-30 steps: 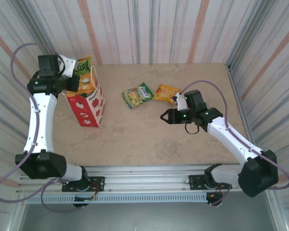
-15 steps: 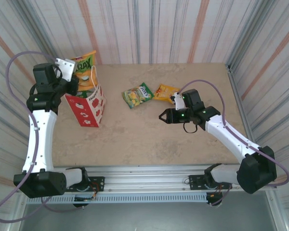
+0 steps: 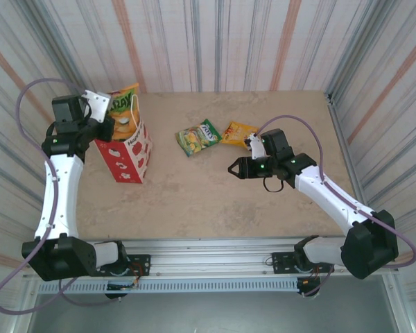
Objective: Place the snacks into the paper bag
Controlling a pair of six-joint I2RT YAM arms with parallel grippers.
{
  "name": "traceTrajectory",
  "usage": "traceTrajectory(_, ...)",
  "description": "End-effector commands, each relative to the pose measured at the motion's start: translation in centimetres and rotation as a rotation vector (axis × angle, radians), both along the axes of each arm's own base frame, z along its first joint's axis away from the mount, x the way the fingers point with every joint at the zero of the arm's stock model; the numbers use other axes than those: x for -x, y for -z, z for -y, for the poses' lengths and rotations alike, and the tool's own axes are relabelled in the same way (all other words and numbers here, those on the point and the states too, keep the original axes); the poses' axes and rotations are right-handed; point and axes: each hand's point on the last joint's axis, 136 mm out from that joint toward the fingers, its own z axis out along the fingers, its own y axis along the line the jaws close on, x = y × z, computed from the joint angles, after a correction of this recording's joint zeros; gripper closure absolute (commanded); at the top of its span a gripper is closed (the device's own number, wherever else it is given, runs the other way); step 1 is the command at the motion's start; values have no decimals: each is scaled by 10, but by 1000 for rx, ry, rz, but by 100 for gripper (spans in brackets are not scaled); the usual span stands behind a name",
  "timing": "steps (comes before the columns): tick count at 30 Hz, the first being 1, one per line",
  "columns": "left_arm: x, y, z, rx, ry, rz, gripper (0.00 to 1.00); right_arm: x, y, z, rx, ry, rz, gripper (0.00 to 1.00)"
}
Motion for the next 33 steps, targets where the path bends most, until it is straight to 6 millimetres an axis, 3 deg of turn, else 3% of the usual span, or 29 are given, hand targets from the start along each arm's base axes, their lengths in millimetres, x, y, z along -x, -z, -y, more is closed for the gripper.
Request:
traceTrajectory(1, 8, 6, -3, 9, -11, -49, 100, -3, -7, -3, -2, 8, -2, 39)
traceTrajectory(8, 15, 19, -11, 26, -62, -204, 100, -2, -7, -5, -7, 2, -8, 39)
traceTrajectory(11, 12, 24, -20, 21, -119, -242, 95, -1, -8, -5, -4, 0, -10, 39)
traceTrajectory(13, 9, 26, -27, 9, -159, -263, 82, -1, -9, -5, -3, 0, -10, 39)
traceTrajectory(15, 5, 23, -35, 1, -205, -259, 60, -1, -10, -5, -2, 0, -9, 39)
traceTrajectory(18, 3, 8, -38, 2, -231, -212, 50, -2, -12, -5, 0, 2, -6, 39)
traceTrajectory(25, 11, -30, -27, 59, -205, -102, 50, -3, -12, -9, -1, -4, -7, 39)
traceTrajectory(33, 22, -38, 12, 268, -78, -86, 52, -5, -14, -22, 0, -33, -7, 39)
